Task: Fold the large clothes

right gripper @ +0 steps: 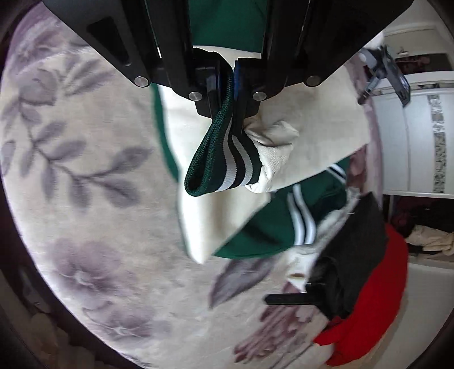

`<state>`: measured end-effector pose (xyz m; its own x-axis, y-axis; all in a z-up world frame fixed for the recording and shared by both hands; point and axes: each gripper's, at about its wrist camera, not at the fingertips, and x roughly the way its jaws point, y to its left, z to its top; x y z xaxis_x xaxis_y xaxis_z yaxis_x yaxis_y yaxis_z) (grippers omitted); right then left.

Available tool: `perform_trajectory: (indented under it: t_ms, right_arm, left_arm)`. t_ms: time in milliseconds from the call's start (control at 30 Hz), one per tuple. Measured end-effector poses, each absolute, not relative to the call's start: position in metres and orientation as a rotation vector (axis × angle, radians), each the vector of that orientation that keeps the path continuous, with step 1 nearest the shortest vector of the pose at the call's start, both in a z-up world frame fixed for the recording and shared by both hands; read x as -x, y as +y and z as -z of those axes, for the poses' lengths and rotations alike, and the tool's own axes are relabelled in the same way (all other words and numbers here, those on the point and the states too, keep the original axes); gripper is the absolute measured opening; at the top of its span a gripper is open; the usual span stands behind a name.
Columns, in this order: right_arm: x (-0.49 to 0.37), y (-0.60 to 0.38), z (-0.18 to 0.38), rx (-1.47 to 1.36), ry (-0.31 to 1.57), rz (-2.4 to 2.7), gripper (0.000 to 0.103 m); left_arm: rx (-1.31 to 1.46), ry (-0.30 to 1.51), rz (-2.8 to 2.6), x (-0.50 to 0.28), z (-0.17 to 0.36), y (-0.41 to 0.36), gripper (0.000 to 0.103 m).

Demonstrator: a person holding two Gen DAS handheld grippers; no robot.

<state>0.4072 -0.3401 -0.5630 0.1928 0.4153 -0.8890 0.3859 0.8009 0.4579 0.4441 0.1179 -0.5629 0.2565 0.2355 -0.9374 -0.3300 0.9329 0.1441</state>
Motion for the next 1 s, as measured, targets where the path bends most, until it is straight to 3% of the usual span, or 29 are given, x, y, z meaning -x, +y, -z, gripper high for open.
perform_trajectory:
  t_ms: [267, 333, 400, 500, 700, 833, 867, 933, 1000]
  right_arm:
    - [-0.418, -0.321, 0.634, -0.557, 1.608, 0.084, 0.009]
    - [-0.423, -0.318, 0.638, -0.533, 1.649, 0.089, 0.018]
    - [-0.424, -0.321, 0.629, -0.543, 1.671, 0.095, 0.04]
    - [-0.419, -0.331, 0.592, -0.548, 1.616, 0.113, 0.052]
    - [-0.421, -0.313, 0.533, -0.527, 1.425, 0.033, 0.052]
    - [-0.444, -0.277, 0.581, -0.527, 1.523, -0.074, 0.052]
    - [-0.449, -0.275, 0.602, -0.475, 1.586, -0.033, 0.048]
    - [-0.456, -0.275, 0.64, -0.473, 1.697, 0.001, 0.045]
    - [-0.467, -0.276, 0.636, -0.48, 1.731, -0.019, 0.047]
  left_arm:
    - [0.207, 1.333, -0.323, -0.451, 0.609, 0.144, 0.103]
    - [0.184, 1.331, -0.326, -0.449, 0.598, 0.142, 0.103]
    - [0.112, 1.305, -0.343, -0.445, 0.577, 0.132, 0.103]
    - [0.073, 1.229, -0.317, -0.433, 0.546, 0.114, 0.103]
    - [-0.029, 1.228, -0.334, -0.453, 0.56, 0.089, 0.103]
    - [0.008, 1.329, -0.316, -0.477, 0.605, 0.099, 0.103]
    - [0.065, 1.322, -0.299, -0.477, 0.609, 0.104, 0.103]
    - [0.085, 1.322, -0.301, -0.476, 0.605, 0.107, 0.103]
    - [0.042, 1.298, -0.319, -0.471, 0.588, 0.103, 0.103]
